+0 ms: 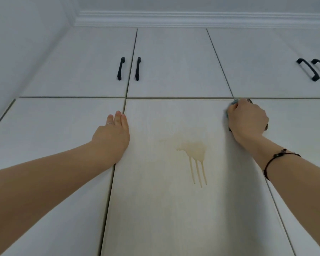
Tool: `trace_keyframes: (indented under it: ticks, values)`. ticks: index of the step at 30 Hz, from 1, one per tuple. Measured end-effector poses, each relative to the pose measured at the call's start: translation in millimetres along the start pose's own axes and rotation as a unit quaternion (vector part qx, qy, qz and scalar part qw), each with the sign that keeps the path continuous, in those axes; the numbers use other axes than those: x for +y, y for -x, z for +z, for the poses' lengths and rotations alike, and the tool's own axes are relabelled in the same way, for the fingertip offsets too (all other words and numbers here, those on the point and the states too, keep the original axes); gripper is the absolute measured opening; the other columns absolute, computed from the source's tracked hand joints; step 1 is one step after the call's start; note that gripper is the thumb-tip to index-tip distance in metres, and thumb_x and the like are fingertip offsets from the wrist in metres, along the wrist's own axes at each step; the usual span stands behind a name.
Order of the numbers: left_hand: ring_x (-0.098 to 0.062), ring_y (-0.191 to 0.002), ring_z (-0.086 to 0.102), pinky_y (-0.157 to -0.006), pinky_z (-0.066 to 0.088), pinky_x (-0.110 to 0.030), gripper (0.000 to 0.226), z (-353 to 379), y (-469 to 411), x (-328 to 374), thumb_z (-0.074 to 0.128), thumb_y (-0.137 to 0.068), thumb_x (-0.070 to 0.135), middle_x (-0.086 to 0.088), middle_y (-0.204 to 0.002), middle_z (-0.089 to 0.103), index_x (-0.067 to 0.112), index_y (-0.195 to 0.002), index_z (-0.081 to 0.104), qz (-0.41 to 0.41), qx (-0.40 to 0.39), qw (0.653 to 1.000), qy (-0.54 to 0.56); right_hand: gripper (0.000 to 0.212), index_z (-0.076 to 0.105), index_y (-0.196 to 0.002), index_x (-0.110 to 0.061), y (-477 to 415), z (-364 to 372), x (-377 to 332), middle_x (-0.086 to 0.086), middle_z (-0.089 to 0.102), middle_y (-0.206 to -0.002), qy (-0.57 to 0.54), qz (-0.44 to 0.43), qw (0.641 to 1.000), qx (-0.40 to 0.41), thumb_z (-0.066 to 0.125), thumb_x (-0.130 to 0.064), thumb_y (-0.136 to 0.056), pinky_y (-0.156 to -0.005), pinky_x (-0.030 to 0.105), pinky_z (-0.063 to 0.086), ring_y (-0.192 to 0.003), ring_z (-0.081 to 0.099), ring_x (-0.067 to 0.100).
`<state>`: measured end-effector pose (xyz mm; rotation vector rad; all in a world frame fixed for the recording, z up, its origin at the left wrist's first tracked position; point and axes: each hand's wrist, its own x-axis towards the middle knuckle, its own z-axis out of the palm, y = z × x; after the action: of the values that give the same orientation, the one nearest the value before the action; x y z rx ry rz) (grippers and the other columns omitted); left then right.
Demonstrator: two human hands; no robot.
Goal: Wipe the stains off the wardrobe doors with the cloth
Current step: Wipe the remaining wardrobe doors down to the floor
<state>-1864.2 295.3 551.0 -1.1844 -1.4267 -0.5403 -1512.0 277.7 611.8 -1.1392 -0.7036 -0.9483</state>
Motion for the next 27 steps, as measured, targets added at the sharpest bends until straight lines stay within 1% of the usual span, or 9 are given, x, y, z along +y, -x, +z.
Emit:
trace_keyframes:
  ticks: [3,8,12,14,16,19,22,24,27]
  values:
    - [-0.040,-0.152,0.008,-0.109,0.042,-0.042,0.086,-0.4,1.1,0.0,0.048,-0.092,-0.007,-0.030,-0.161,-0.012,-0.011,-0.151,-0.015,-0.001,-0.004,1.000,0.000,0.021,0.052,-0.078,-0.015,22.5,4.4,-48.7,0.006,0.053,-0.069,-0.039,-0.038,0.999,-0.004,0.038,-0.021,-0.094,-0.058,0.031,0.036,-0.065,0.051,0.029]
    - [-0.038,-0.153,0.006,-0.109,0.042,-0.041,0.085,0.1,3.4,-4.6,0.045,-0.091,-0.009,-0.027,-0.162,-0.013,-0.009,-0.151,-0.015,-0.014,-0.002,1.000,0.001,0.020,0.044,-0.077,-0.021,107.2,5.9,-141.1,0.000,0.049,-0.065,-0.086,-0.262,0.958,-0.078,0.041,-0.024,-0.096,-0.049,0.028,0.020,-0.057,0.045,0.026]
    - [-0.037,-0.153,0.006,-0.107,0.043,-0.040,0.090,-1.5,6.1,9.5,0.049,-0.089,-0.010,-0.026,-0.162,-0.015,-0.009,-0.151,-0.017,-0.042,-0.019,0.999,0.004,0.023,0.040,-0.076,-0.021,120.4,0.8,-118.6,-0.003,0.040,-0.056,-0.110,-0.367,0.916,-0.122,0.043,-0.030,-0.096,-0.055,0.030,0.040,-0.056,0.051,0.031]
    - [-0.037,-0.153,0.006,-0.107,0.044,-0.040,0.092,-3.5,4.1,11.8,0.050,-0.088,-0.010,-0.027,-0.161,-0.016,-0.009,-0.150,-0.018,-0.044,-0.018,0.999,0.008,0.023,0.044,-0.077,-0.021,84.9,0.2,-87.2,0.001,0.052,-0.062,-0.096,-0.323,0.937,-0.088,0.043,-0.034,-0.096,-0.060,0.033,0.042,-0.061,0.054,0.032]
    - [-0.037,-0.153,0.006,-0.106,0.044,-0.039,0.092,-4.8,3.7,12.0,0.050,-0.089,-0.009,-0.026,-0.161,-0.016,-0.009,-0.150,-0.018,-0.037,-0.016,0.999,0.016,0.024,0.053,-0.081,-0.018,36.4,-1.5,-56.9,0.009,0.064,-0.073,-0.061,-0.224,0.972,-0.045,0.041,-0.033,-0.095,-0.063,0.036,0.043,-0.071,0.061,0.034]
    - [-0.037,-0.152,0.009,-0.106,0.043,-0.041,0.088,-0.6,6.6,7.0,0.046,-0.089,-0.010,-0.026,-0.162,-0.013,-0.008,-0.152,-0.015,-0.015,0.011,1.000,0.014,0.032,0.064,-0.085,-0.007,-14.7,2.0,-30.0,0.012,0.058,-0.070,0.000,-0.095,0.995,-0.022,0.038,-0.021,-0.097,-0.062,0.035,0.042,-0.069,0.058,0.035]
    - [-0.034,-0.153,0.010,-0.106,0.040,-0.044,0.082,11.3,8.0,-11.6,0.041,-0.091,-0.006,-0.019,-0.165,-0.009,-0.001,-0.155,-0.009,0.012,0.053,0.998,0.038,0.027,0.064,-0.080,-0.005,-13.0,14.0,-49.3,0.011,0.053,-0.067,0.008,-0.030,0.999,-0.030,0.040,-0.007,-0.093,-0.056,0.027,0.031,-0.062,0.050,0.028]
    - [-0.033,-0.153,0.009,-0.108,0.038,-0.044,0.079,15.6,7.0,-16.9,0.038,-0.093,-0.001,-0.017,-0.166,-0.009,0.002,-0.156,-0.008,0.021,0.067,0.996,0.056,0.028,0.062,-0.079,-0.005,3.9,15.7,-83.8,0.009,0.051,-0.065,-0.014,-0.042,0.999,-0.024,0.039,-0.006,-0.095,-0.051,0.025,0.025,-0.057,0.044,0.024]
    - [-0.032,-0.153,0.009,-0.107,0.038,-0.045,0.078,20.2,2.6,-18.8,0.040,-0.094,0.004,-0.016,-0.166,-0.007,0.002,-0.157,-0.007,0.025,0.080,0.994,0.064,0.024,0.061,-0.079,-0.009,57.9,21.9,-155.3,0.008,0.058,-0.068,-0.049,-0.161,0.985,-0.033,0.043,-0.011,-0.094,-0.049,0.025,0.021,-0.057,0.047,0.026]
